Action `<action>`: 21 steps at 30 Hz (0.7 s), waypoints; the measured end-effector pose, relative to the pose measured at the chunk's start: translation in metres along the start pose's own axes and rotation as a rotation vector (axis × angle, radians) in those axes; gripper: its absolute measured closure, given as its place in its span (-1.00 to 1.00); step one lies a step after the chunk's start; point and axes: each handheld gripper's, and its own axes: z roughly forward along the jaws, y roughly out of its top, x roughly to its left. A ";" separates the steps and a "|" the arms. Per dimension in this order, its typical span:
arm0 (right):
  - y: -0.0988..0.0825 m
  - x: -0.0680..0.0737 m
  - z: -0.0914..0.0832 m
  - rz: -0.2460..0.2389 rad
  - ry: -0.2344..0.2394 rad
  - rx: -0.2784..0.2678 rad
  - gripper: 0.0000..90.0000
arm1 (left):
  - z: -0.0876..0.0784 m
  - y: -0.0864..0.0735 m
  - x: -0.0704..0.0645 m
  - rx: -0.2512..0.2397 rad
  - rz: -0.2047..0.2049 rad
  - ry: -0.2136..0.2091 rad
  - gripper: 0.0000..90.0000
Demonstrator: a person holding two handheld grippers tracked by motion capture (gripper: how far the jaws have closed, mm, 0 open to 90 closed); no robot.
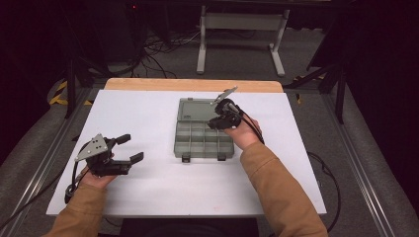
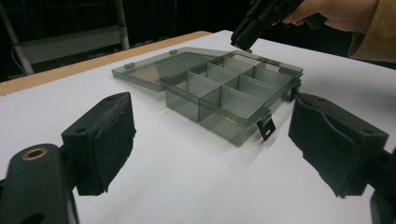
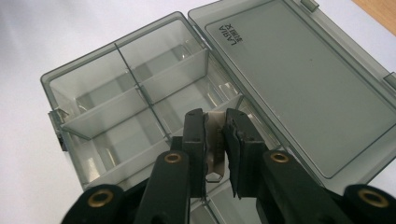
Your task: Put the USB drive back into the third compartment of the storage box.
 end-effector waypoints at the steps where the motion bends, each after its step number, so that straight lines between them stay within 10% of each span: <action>1: 0.000 0.000 0.001 0.002 -0.001 0.002 0.75 | 0.000 0.000 0.000 0.000 0.000 0.000 -0.66; 21: -0.003 -0.007 0.024 0.026 0.006 0.062 0.75 | -0.001 0.000 0.000 0.001 0.000 0.000 -0.66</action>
